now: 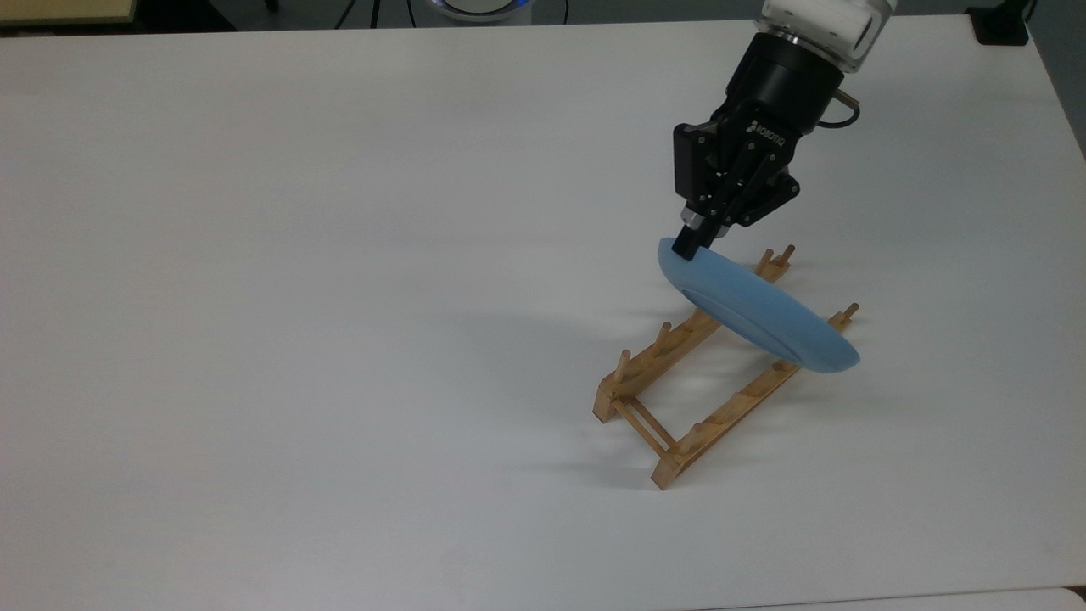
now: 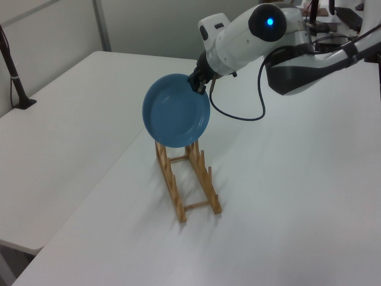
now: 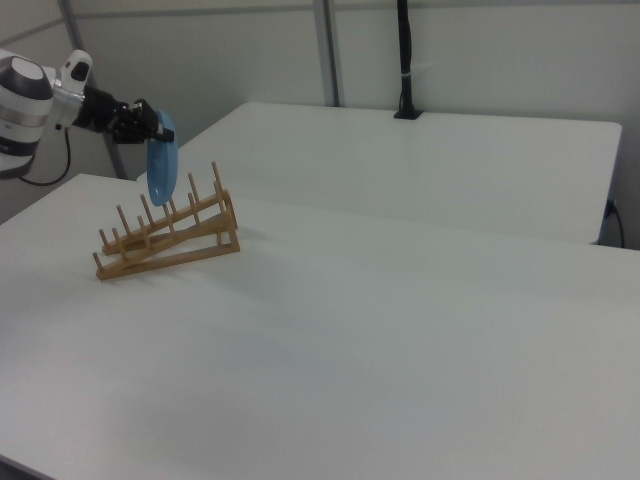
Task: Place plate in plate rack
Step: 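Lower the plate upright between the rack pegs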
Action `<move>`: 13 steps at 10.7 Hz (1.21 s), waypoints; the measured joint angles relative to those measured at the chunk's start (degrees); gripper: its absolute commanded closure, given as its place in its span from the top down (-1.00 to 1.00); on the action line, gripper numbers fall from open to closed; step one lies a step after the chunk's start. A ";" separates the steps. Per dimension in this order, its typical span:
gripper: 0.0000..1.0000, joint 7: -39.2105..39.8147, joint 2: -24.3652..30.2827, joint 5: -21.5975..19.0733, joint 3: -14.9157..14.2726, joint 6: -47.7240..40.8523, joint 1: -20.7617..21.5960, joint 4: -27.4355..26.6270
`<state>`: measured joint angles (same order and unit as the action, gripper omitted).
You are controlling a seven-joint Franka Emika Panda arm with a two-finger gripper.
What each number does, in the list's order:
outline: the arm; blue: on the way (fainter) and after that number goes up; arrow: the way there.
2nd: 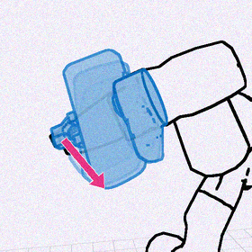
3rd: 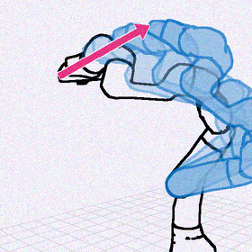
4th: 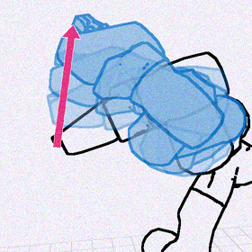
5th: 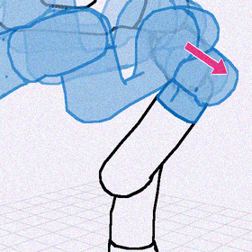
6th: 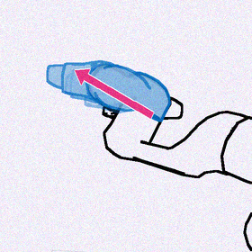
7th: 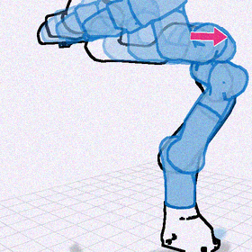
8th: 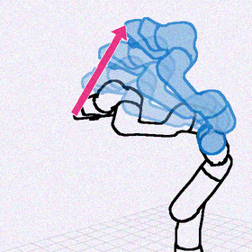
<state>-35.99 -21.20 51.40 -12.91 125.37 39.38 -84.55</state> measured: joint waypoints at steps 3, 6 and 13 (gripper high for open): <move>-1.00 -0.15 -0.18 0.15 3.29 -3.76 0.06 0.18; -1.00 -0.28 -0.40 0.97 4.73 -5.76 0.03 0.19; -1.00 -6.23 -0.22 9.86 10.04 -16.45 -0.37 4.19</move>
<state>-42.22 -21.42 61.26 -2.87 108.91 39.01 -80.36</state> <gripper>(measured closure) 0.952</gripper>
